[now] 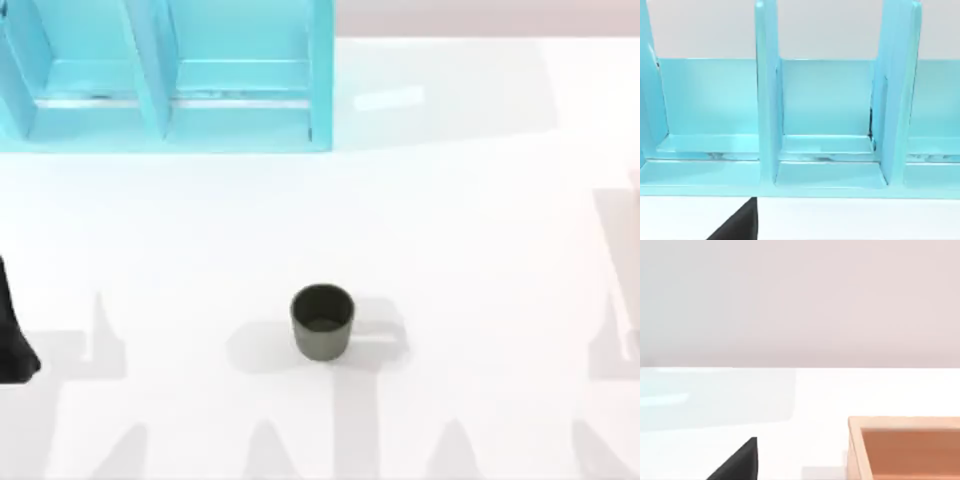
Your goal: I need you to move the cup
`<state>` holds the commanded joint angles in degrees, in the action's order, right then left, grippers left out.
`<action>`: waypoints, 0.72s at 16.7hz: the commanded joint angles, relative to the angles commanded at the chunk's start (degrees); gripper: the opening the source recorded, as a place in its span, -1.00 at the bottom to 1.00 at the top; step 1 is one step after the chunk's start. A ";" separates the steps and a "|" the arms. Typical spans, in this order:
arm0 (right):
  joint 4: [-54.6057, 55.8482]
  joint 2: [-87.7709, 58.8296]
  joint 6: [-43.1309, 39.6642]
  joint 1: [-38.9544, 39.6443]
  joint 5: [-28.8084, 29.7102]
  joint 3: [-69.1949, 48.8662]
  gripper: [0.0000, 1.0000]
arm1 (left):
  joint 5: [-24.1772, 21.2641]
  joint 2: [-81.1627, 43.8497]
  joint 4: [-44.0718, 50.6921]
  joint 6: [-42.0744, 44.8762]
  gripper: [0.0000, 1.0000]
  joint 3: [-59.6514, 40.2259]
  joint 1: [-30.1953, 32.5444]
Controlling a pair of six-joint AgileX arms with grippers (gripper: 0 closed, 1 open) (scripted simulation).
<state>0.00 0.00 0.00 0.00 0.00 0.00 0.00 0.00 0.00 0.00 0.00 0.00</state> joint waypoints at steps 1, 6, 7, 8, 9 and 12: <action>0.00 0.00 0.00 0.00 0.00 0.00 1.00 | 0.00 0.00 0.00 0.00 1.00 0.00 0.00; 0.00 0.00 0.00 0.00 0.00 0.00 1.00 | 1.07 -5.49 3.83 -2.89 1.00 -4.30 0.10; 0.00 0.00 0.00 0.00 0.00 0.00 1.00 | 1.55 -8.43 5.72 -4.29 1.00 -6.55 0.27; 0.00 0.00 0.00 0.00 0.00 0.00 1.00 | 2.05 -11.94 7.85 -5.86 1.00 -9.16 0.53; 0.00 0.00 0.00 0.00 0.00 0.00 1.00 | 2.58 -16.00 10.19 -7.61 1.00 -12.11 0.85; 0.00 0.00 0.00 0.00 0.00 0.00 1.00 | 4.19 -31.61 18.42 -13.81 1.00 -22.90 2.47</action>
<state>0.00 0.00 0.00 0.00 0.00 0.00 4.19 -31.61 18.42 -13.81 -22.90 2.47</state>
